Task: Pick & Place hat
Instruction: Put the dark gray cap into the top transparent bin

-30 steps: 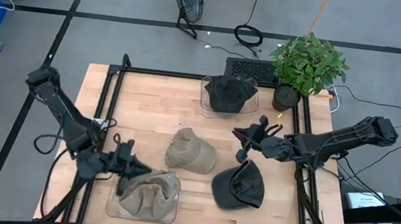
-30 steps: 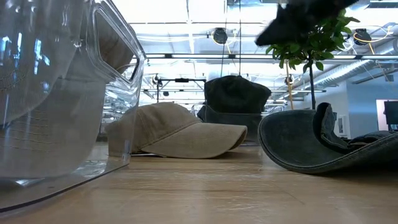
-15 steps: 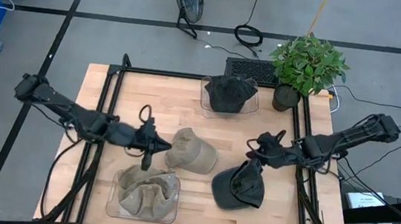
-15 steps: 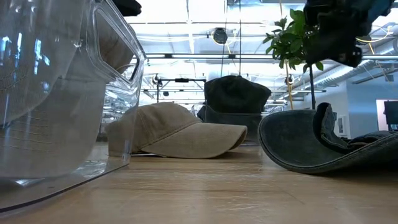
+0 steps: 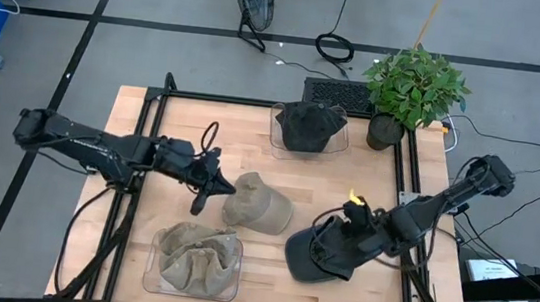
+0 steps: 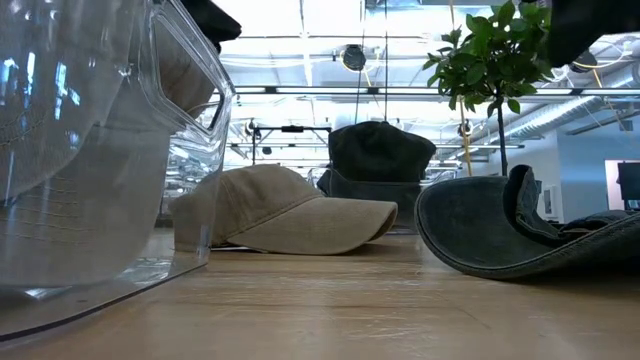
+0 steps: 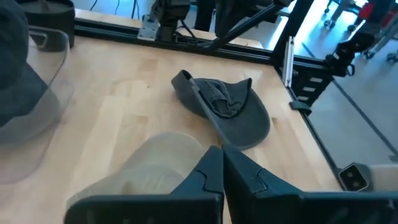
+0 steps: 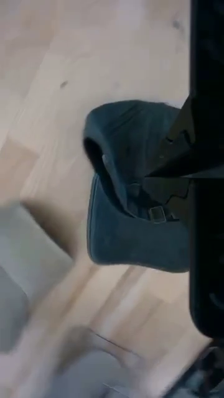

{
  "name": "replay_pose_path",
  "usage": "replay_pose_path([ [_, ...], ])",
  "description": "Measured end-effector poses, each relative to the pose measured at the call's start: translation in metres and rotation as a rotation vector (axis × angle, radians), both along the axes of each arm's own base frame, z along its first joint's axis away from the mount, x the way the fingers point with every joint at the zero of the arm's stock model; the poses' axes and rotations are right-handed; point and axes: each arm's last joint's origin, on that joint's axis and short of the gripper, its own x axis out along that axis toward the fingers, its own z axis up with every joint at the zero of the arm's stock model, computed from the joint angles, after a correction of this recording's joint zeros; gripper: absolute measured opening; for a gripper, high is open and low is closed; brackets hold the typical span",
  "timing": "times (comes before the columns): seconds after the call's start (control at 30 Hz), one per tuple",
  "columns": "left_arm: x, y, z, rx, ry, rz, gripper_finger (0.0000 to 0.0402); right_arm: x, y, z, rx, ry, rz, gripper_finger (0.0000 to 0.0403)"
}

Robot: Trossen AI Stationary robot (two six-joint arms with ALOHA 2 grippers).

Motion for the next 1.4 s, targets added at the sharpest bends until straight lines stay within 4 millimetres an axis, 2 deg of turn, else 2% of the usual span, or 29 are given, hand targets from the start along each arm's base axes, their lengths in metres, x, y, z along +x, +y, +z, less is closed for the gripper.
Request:
replay_pose_path([
  [0.1, 0.000, 0.006, 0.000, 0.037, -0.009, -0.022, 0.0016, 0.009, 0.003, 0.001, 0.066, 0.022, -0.132, 0.0000],
  [0.23, 0.000, 0.012, 0.000, 0.084, -0.014, -0.052, 0.0026, 0.018, 0.003, -0.009, 0.106, 0.021, -0.304, 0.0000],
  [0.43, -0.003, 0.017, -0.008, 0.134, 0.062, -0.092, 0.0006, 0.024, 0.002, -0.017, 0.123, 0.033, -0.453, 0.0000],
  [0.63, -0.010, 0.022, -0.019, 0.179, 0.186, -0.109, 0.0022, 0.033, 0.009, -0.028, 0.185, 0.084, -0.532, 0.0000],
  [0.8, -0.012, 0.029, -0.022, 0.225, 0.211, -0.109, 0.0021, 0.041, 0.013, -0.028, 0.165, 0.111, -0.584, 0.0000],
  [0.93, -0.012, 0.036, -0.022, 0.256, 0.204, -0.097, 0.0004, 0.037, 0.011, -0.031, 0.125, 0.187, -0.642, 0.0000],
  [1.13, -0.013, 0.046, -0.022, 0.257, 0.208, -0.055, 0.0024, 0.033, 0.008, -0.031, 0.084, 0.182, -0.645, 0.0002],
  [1.27, -0.014, 0.050, -0.021, 0.256, 0.209, -0.036, 0.0017, 0.035, 0.004, -0.031, 0.083, 0.184, -0.658, 0.0018],
  [1.4, -0.014, 0.053, -0.022, 0.254, 0.211, -0.024, 0.0004, 0.036, 0.002, -0.031, 0.080, 0.185, -0.660, 0.0050],
])
